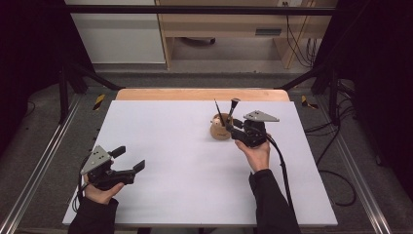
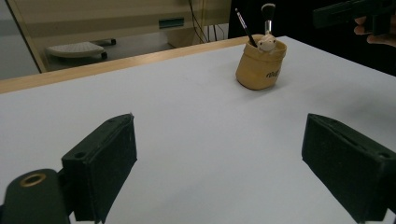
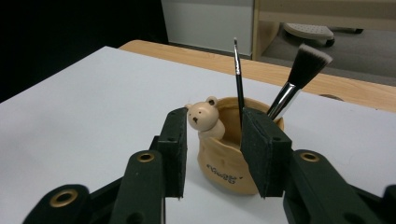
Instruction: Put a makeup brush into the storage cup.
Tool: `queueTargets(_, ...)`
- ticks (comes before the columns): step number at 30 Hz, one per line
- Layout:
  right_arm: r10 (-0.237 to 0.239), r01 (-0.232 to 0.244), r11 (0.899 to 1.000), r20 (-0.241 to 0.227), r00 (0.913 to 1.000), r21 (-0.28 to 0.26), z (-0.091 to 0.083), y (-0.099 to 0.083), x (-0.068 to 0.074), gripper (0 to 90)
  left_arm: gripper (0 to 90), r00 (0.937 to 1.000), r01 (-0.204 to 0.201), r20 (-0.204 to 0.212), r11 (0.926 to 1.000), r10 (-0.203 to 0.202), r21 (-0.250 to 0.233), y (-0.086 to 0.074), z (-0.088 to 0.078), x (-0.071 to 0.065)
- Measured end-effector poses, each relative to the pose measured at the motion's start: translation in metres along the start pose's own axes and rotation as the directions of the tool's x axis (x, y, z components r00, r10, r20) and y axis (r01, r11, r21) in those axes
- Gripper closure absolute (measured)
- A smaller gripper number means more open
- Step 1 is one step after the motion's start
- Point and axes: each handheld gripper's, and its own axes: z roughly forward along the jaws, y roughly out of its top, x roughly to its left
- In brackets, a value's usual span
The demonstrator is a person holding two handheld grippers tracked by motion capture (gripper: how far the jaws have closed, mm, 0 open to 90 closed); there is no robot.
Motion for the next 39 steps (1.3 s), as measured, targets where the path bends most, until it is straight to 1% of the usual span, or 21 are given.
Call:
queueTargets(3,0.000,0.000,1.000,-0.027,0.9996,0.003,-0.006,-0.003,0.000,55.1,9.4,1.0000,0.000,-0.002,1.0000,0.000,0.002,0.000,0.000,0.000)
queueTargets(5,-0.009,0.009,1.000,-0.032,0.9994,-0.003,-0.011,-0.005,0.001,52.4,9.4,1.0000,0.000,-0.002,1.0000,0.000,0.005,0.000,0.001,0.001)
queueTargets(7,0.002,-0.002,1.000,-0.055,0.9985,-0.011,-0.016,-0.006,0.000,49.6,9.4,1.0000,0.004,-0.002,1.0000,-0.004,0.004,-0.001,0.002,0.000)
queueTargets(8,0.000,0.000,1.000,-0.060,0.9982,-0.011,-0.019,-0.007,0.000,48.2,9.4,1.0000,0.003,-0.003,1.0000,-0.003,0.006,-0.001,0.002,0.000)
queueTargets(10,-0.011,0.011,1.000,-0.064,0.9979,-0.012,-0.024,-0.010,0.000,45.2,9.4,1.0000,-0.001,-0.003,1.0000,0.001,0.008,-0.001,0.002,0.000)
queueTargets(11,-0.021,0.021,1.000,-0.064,0.9977,-0.004,-0.026,-0.011,0.001,43.5,9.4,1.0000,0.001,-0.003,1.0000,-0.001,0.007,-0.001,0.002,0.000)
queueTargets(13,-0.035,0.035,0.999,-0.067,0.9971,-0.010,-0.031,-0.014,0.002,41.1,9.4,1.0000,0.003,-0.003,1.0000,-0.003,0.006,-0.001,0.002,0.000)
queueTargets(15,-0.037,0.036,0.999,-0.075,0.9965,-0.017,-0.037,-0.015,0.002,37.8,9.4,1.0000,0.002,-0.004,1.0000,-0.002,0.006,-0.001,0.002,0.000)
queueTargets(17,-0.042,0.041,0.999,-0.073,0.9964,-0.021,-0.041,-0.016,0.003,35.3,9.4,1.0000,0.002,-0.004,1.0000,-0.002,0.008,-0.002,0.002,0.000)
queueTargets(18,-0.053,0.051,0.998,-0.070,0.9962,-0.021,-0.044,-0.016,0.003,33.1,9.4,1.0000,-0.002,-0.004,0.9999,0.003,0.013,-0.002,0.002,0.000)
queueTargets(21,-0.050,0.047,0.998,-0.077,0.9958,-0.036,-0.051,-0.017,0.004,30.5,9.4,1.0000,0.000,-0.005,0.9999,0.000,0.015,-0.002,0.003,0.001)
queueTargets(23,-0.054,0.050,0.997,-0.081,0.9952,-0.053,-0.056,-0.018,0.004,27.5,9.4,1.0000,-0.001,-0.004,0.9998,0.001,0.020,-0.003,0.003,0.001)
queueTargets(25,-0.048,0.043,0.997,-0.086,0.9951,-0.064,-0.062,-0.019,0.005,24.2,9.4,1.0000,-0.002,-0.004,0.9998,0.002,0.019,-0.003,0.003,0.001)
queueTargets(28,-0.036,0.029,0.996,-0.078,0.9963,-0.082,-0.068,-0.020,0.005,20.3,9.3,1.0000,0.000,-0.003,0.9999,0.000,0.017,-0.003,0.003,0.001)
queueTargets(30,-0.040,0.033,0.995,-0.077,0.9962,-0.093,-0.073,-0.021,0.004,18.0,9.3,1.0000,0.000,-0.004,0.9999,0.000,0.017,-0.003,0.003,0.001)
queueTargets(33,-0.037,0.029,0.995,-0.080,0.9961,-0.100,-0.079,-0.024,0.003,14.3,9.3,1.0000,0.001,-0.006,0.9998,-0.001,0.018,-0.003,0.002,0.001)
queueTargets(34,-0.042,0.035,0.995,-0.076,0.9962,-0.098,-0.081,-0.025,0.003,13.4,9.3,1.0000,0.003,-0.006,0.9999,-0.003,0.016,-0.003,0.002,0.001)
queueTargets(39,-0.042,0.036,0.995,-0.068,0.9968,-0.096,-0.090,-0.031,-0.001,11.6,9.3,1.0000,0.003,-0.008,0.9999,-0.003,0.017,-0.003,0.002,0.002)
